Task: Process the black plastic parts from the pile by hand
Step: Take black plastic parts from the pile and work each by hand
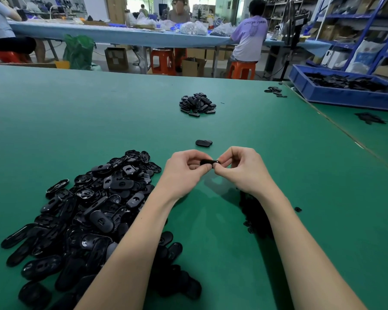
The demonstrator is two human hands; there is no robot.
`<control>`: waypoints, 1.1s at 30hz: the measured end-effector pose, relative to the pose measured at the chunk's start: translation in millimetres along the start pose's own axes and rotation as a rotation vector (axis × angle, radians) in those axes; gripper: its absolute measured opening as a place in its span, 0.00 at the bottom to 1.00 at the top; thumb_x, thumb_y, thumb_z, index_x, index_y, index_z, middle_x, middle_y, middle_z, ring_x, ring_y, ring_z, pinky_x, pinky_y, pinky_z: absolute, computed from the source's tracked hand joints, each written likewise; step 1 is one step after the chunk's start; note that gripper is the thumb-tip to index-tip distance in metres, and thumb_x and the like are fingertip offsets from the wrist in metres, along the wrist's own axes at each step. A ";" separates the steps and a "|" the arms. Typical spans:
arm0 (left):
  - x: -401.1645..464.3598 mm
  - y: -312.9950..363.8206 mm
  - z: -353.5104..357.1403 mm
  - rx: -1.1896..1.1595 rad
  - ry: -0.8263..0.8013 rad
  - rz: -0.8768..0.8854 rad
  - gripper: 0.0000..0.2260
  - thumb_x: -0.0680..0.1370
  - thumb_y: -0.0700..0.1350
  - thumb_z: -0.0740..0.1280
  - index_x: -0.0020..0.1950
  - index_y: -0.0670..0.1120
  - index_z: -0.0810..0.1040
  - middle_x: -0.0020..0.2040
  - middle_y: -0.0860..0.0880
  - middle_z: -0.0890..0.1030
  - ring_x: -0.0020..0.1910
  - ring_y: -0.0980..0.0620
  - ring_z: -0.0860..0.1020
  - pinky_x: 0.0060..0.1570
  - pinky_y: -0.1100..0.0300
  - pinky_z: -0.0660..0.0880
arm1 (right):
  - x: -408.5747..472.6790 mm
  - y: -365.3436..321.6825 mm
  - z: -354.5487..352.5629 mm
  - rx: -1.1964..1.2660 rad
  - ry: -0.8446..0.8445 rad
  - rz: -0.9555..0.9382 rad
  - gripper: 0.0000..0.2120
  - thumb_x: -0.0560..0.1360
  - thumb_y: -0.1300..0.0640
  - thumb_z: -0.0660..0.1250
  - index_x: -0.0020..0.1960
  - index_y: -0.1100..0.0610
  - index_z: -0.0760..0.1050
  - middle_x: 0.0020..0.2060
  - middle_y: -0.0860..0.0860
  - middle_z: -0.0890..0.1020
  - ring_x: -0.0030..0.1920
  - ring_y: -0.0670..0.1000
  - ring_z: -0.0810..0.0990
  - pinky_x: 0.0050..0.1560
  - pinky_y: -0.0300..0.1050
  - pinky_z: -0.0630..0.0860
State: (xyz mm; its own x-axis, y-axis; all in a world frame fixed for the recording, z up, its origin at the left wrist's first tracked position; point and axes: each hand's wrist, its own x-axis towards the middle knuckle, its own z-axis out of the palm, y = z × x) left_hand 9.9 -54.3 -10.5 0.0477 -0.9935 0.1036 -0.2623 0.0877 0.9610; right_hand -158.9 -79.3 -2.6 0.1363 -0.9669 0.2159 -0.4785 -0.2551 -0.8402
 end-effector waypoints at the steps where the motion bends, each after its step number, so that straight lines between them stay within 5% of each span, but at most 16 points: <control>1: 0.2 -0.3 0.6 0.004 -0.001 -0.002 0.04 0.76 0.40 0.74 0.48 0.48 0.85 0.48 0.45 0.86 0.51 0.44 0.83 0.60 0.51 0.79 | -0.2 0.1 0.2 -0.004 0.000 0.001 0.07 0.69 0.58 0.77 0.37 0.51 0.79 0.32 0.45 0.83 0.25 0.38 0.72 0.27 0.29 0.65; 6: 0.3 -1.1 -0.7 0.010 -0.008 -0.004 0.05 0.75 0.40 0.74 0.46 0.50 0.84 0.44 0.48 0.86 0.41 0.53 0.82 0.50 0.60 0.78 | -0.4 -0.3 1.1 -0.019 -0.006 -0.009 0.08 0.69 0.58 0.77 0.36 0.51 0.79 0.31 0.44 0.82 0.24 0.39 0.72 0.27 0.28 0.64; 18: -0.4 -0.2 -2.5 -0.032 -0.008 0.024 0.07 0.75 0.38 0.74 0.46 0.50 0.85 0.46 0.46 0.87 0.52 0.45 0.84 0.59 0.53 0.79 | -0.2 -1.7 -1.7 0.008 -0.013 -0.004 0.07 0.69 0.57 0.77 0.36 0.51 0.79 0.31 0.43 0.82 0.24 0.40 0.70 0.27 0.30 0.64; 33: 2.1 -3.8 -2.4 -0.028 -0.013 0.035 0.08 0.75 0.39 0.75 0.44 0.53 0.85 0.44 0.50 0.87 0.47 0.51 0.84 0.55 0.59 0.79 | 0.2 0.3 -0.5 0.026 -0.009 0.007 0.07 0.69 0.58 0.76 0.37 0.51 0.80 0.31 0.44 0.82 0.24 0.39 0.72 0.27 0.29 0.64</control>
State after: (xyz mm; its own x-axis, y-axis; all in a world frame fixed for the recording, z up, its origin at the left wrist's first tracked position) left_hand 13.3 -56.5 -13.4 0.0262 -0.9907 0.1338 -0.2365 0.1239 0.9637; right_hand -159.4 -79.5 -2.6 0.1415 -0.9683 0.2057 -0.4564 -0.2483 -0.8544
